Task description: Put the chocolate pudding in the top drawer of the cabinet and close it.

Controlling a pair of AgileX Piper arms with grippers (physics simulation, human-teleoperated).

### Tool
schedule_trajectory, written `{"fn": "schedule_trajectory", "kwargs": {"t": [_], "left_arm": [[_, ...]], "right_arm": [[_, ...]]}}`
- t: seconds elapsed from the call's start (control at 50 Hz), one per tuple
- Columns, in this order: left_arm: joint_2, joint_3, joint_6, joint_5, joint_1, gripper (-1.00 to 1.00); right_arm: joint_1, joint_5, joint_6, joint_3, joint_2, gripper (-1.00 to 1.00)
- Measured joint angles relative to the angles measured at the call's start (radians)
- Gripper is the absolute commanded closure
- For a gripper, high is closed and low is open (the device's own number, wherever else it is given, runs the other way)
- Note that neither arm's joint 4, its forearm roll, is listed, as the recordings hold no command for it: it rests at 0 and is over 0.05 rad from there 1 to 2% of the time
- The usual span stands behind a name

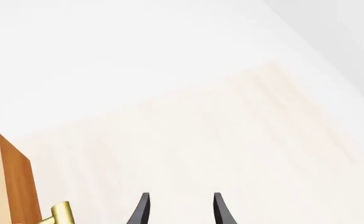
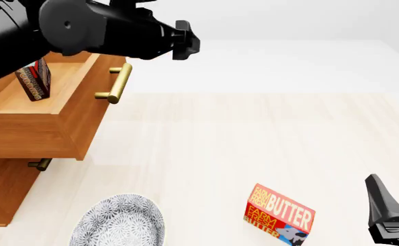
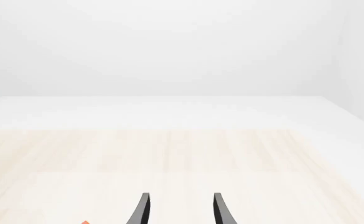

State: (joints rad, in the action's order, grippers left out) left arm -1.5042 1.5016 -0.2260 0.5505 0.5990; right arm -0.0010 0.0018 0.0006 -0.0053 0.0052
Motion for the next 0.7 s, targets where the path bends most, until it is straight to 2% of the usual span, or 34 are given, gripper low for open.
{"fn": "schedule_trajectory", "kwargs": {"t": [0.7], "left_arm": [[-0.023, -0.101, -0.175, -0.112, 0.048, -1.0]], "right_arm": [[0.0, 0.0, 0.0, 0.0, 0.0, -1.0]]}}
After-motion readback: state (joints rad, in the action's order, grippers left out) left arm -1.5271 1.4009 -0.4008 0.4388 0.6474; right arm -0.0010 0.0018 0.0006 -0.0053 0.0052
